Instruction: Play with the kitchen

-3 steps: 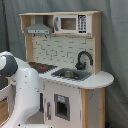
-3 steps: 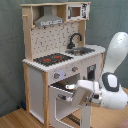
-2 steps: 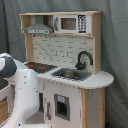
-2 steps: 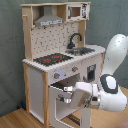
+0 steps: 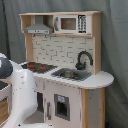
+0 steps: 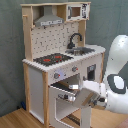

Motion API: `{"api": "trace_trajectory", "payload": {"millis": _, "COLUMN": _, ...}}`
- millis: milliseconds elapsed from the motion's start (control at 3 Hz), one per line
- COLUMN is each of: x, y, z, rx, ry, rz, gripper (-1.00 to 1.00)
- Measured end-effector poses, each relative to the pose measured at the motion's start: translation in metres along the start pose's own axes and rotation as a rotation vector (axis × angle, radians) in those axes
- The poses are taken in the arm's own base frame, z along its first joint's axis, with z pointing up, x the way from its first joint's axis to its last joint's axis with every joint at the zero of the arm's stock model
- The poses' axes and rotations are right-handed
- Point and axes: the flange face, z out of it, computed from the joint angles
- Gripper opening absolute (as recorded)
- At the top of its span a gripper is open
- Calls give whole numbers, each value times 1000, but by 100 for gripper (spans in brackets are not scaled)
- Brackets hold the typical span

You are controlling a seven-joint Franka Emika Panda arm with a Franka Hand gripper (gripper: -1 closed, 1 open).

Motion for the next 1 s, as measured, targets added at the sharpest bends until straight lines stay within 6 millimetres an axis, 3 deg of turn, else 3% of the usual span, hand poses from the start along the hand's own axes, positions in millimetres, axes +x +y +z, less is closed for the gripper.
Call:
{"api": "trace_trajectory", "payload": {"millis": 333, "x": -27, "y": -26, "z": 13, "rx": -22, "ry": -88, "rz": -15, "gripper": 100}}
{"api": "trace_trajectory", "payload": {"millis": 667, "x": -25, "y": -33, "z": 17, "rx": -59, "ry": -157, "rz": -6, "gripper": 100}}
{"api": "trace_trajectory", "payload": {"millis": 1000, "x": -4, "y": -25, "z": 1, "rx": -98, "ry": -209, "rz": 0, "gripper": 100}}
